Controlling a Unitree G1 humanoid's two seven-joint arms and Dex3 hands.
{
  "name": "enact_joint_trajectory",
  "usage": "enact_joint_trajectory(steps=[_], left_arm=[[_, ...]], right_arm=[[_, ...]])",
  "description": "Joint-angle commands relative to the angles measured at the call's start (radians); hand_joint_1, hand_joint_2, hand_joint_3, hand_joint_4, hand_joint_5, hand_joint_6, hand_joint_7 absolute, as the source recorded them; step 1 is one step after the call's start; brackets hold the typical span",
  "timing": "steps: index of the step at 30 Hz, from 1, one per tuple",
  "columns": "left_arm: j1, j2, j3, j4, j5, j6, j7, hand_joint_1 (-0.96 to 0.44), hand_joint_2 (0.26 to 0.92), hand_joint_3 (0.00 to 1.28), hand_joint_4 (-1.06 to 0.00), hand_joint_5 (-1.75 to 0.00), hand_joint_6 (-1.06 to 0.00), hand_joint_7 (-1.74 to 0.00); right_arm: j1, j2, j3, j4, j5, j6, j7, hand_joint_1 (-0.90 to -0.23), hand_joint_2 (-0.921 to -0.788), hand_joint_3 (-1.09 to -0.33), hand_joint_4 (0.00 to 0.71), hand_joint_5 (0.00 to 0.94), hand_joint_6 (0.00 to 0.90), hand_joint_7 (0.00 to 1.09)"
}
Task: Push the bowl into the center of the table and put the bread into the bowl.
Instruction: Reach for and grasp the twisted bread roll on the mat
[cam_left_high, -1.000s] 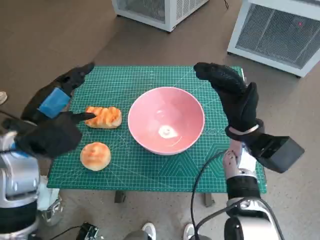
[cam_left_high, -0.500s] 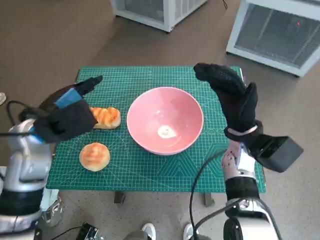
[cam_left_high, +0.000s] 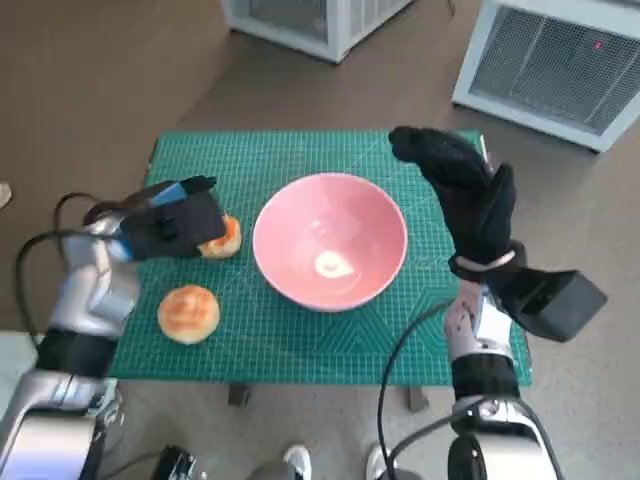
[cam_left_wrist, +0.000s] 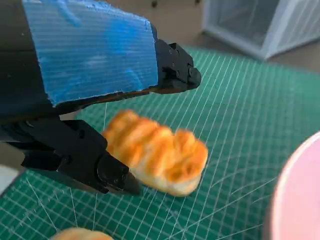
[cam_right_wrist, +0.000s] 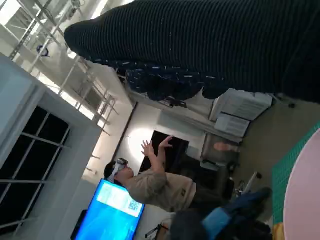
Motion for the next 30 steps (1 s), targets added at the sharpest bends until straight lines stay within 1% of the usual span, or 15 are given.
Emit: enact_joint_trajectory(steps=[1,10,16,20,21,22,23,24,26,27,28,29,30], left_arm=[[-0.072,-0.030,-0.049,0.128,0.035,-0.030,0.040,-0.04,0.759,0.00,-0.14,0.00,-0.29,-0.01],[-0.142,-0.069,-0.121,0.321,0.069,-0.056,0.083,-0.02,0.756,0.00,-0.15,-0.01,-0.30,-0.01],[-0.168,-0.091,-0.139,0.420,0.068,-0.074,0.102,0.00,0.763,0.00,-0.19,-0.02,-0.35,-0.02],[-0.175,-0.102,-0.145,0.468,0.063,-0.088,0.124,0.01,0.781,0.01,-0.24,-0.03,-0.39,-0.04],[-0.177,-0.104,-0.147,0.478,0.063,-0.093,0.131,0.01,0.788,0.02,-0.29,-0.04,-0.42,-0.05],[-0.177,-0.106,-0.151,0.489,0.065,-0.098,0.141,0.01,0.790,0.02,-0.31,-0.04,-0.43,-0.05],[-0.176,-0.108,-0.154,0.501,0.067,-0.105,0.156,0.01,0.800,0.02,-0.38,-0.07,-0.47,-0.06],[-0.176,-0.110,-0.157,0.509,0.068,-0.111,0.166,0.00,0.814,0.03,-0.49,-0.12,-0.52,-0.08],[-0.175,-0.111,-0.162,0.524,0.071,-0.124,0.188,0.00,0.826,0.03,-0.59,-0.16,-0.57,-0.10],[-0.170,-0.108,-0.167,0.527,0.076,-0.140,0.214,0.08,0.845,0.05,-0.60,-0.38,-0.60,-0.11],[-0.166,-0.106,-0.171,0.530,0.080,-0.151,0.233,0.05,0.873,0.07,-0.63,-0.71,-0.58,-0.48],[-0.165,-0.105,-0.173,0.533,0.082,-0.160,0.246,0.03,0.890,0.09,-0.64,-0.93,-0.57,-0.72],[-0.160,-0.102,-0.176,0.535,0.084,-0.176,0.271,0.02,0.896,0.10,-0.64,-1.00,-0.56,-0.80]], right_arm=[[0.022,0.004,0.004,0.004,0.005,0.013,-0.007,-0.718,-0.921,-0.729,0.223,0.002,-0.001,0.64],[0.026,0.003,0.006,-0.005,0.005,0.014,-0.006,-0.713,-0.921,-0.728,0.223,0.002,-0.001,0.64],[0.028,0.002,0.006,-0.005,0.010,0.015,-0.001,-0.711,-0.921,-0.729,0.222,0.001,-0.001,0.64],[0.029,0.002,0.005,-0.005,0.012,0.017,0.001,-0.710,-0.921,-0.729,0.222,0.001,-0.001,0.64],[0.029,0.002,0.005,-0.006,0.012,0.017,0.001,-0.709,-0.921,-0.729,0.222,0.001,-0.001,0.64],[0.030,0.004,0.005,-0.007,0.013,0.017,0.002,-0.709,-0.921,-0.729,0.222,0.001,-0.001,0.64],[0.031,0.005,0.006,-0.009,0.014,0.018,0.003,-0.709,-0.921,-0.729,0.222,0.001,-0.001,0.64],[0.032,0.005,0.006,-0.010,0.015,0.018,0.003,-0.709,-0.921,-0.729,0.222,0.001,-0.001,0.64],[0.032,0.006,0.006,-0.011,0.016,0.018,0.005,-0.709,-0.921,-0.729,0.222,0.001,-0.001,0.64],[0.033,0.007,0.006,-0.011,0.017,0.017,0.006,-0.710,-0.921,-0.729,0.222,0.001,-0.001,0.64],[0.033,0.007,0.006,-0.011,0.017,0.017,0.006,-0.711,-0.921,-0.729,0.222,0.001,-0.001,0.64],[0.033,0.007,0.007,-0.012,0.018,0.017,0.006,-0.712,-0.921,-0.728,0.222,0.001,-0.001,0.64],[0.033,0.007,0.006,-0.010,0.019,0.017,0.007,-0.713,-0.921,-0.728,0.222,0.001,-0.001,0.64]])
